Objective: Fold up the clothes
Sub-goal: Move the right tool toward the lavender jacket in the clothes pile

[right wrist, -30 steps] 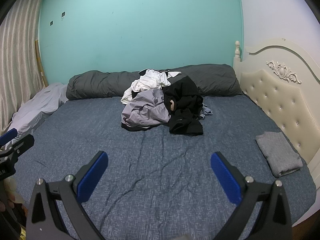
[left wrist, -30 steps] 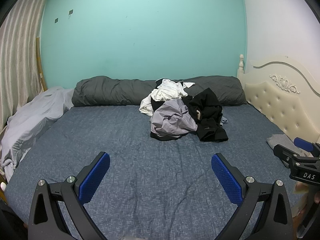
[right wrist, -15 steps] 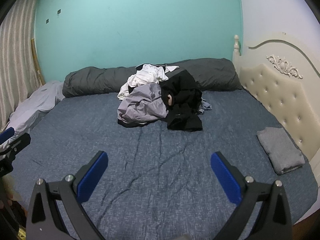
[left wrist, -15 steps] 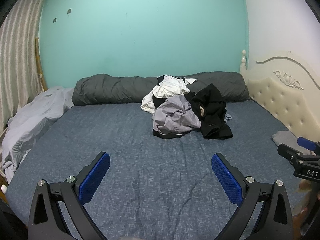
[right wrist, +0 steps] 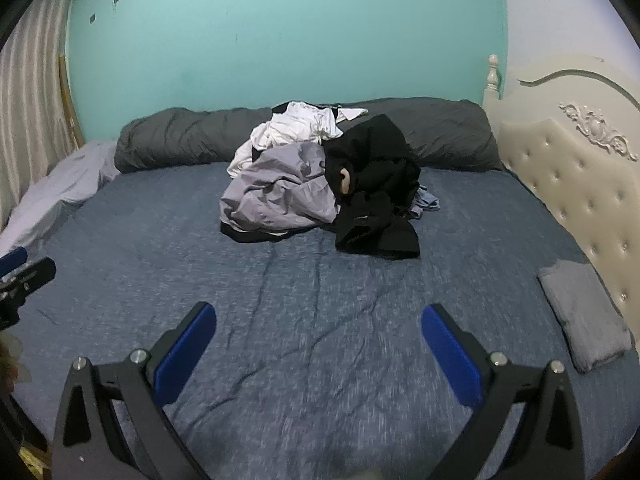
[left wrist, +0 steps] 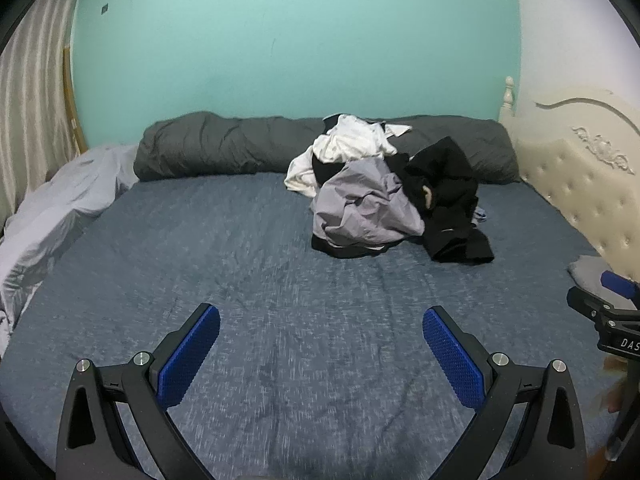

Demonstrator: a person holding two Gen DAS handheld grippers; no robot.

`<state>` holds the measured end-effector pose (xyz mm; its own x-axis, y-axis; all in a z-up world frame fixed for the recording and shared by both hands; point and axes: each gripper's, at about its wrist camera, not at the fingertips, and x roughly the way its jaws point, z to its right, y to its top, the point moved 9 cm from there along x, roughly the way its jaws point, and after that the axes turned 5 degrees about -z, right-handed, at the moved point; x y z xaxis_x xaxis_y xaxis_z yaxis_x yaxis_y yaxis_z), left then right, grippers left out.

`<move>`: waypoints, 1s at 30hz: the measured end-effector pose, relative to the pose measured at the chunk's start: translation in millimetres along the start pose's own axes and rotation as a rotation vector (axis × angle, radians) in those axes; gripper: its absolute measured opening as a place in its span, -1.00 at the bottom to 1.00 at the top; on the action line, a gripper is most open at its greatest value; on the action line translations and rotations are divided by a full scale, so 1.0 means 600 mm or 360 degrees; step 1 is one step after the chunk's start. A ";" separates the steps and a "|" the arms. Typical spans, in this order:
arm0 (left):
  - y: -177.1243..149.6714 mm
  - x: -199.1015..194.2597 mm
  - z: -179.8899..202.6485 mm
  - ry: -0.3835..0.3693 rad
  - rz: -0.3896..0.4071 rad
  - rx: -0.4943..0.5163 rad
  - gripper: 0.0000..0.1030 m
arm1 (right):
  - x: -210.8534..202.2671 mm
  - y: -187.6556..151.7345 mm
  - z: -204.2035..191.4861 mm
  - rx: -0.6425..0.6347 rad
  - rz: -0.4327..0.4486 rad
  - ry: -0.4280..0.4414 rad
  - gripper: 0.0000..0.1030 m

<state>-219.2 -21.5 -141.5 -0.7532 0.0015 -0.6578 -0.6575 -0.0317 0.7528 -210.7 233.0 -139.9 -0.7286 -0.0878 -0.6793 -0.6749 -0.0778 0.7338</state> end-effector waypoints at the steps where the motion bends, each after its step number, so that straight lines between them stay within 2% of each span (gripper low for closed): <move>1: 0.003 0.017 -0.004 -0.0007 -0.0007 -0.0011 1.00 | 0.019 0.005 0.000 -0.0001 -0.0011 0.0001 0.99; 6: 0.015 0.099 -0.020 -0.0048 -0.0043 -0.0055 1.00 | 0.107 0.029 -0.004 -0.0030 -0.0053 0.0000 0.99; 15: 0.020 0.235 -0.046 -0.0073 -0.0093 -0.0036 1.00 | 0.254 0.091 -0.034 -0.0067 -0.0040 -0.0012 0.99; 20: 0.017 0.306 -0.055 -0.0087 -0.0130 -0.0046 1.00 | 0.326 0.108 -0.054 -0.0112 -0.0065 -0.0004 0.99; 30: 0.002 0.394 -0.064 -0.0154 -0.0152 -0.0009 1.00 | 0.451 0.113 -0.075 -0.0164 -0.0119 -0.0013 0.99</move>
<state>-397.5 -59.3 -296.9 -0.6857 0.1009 -0.7209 -0.7265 -0.0324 0.6864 -448.2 159.4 -273.5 -0.6779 -0.0701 -0.7318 -0.7120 -0.1853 0.6773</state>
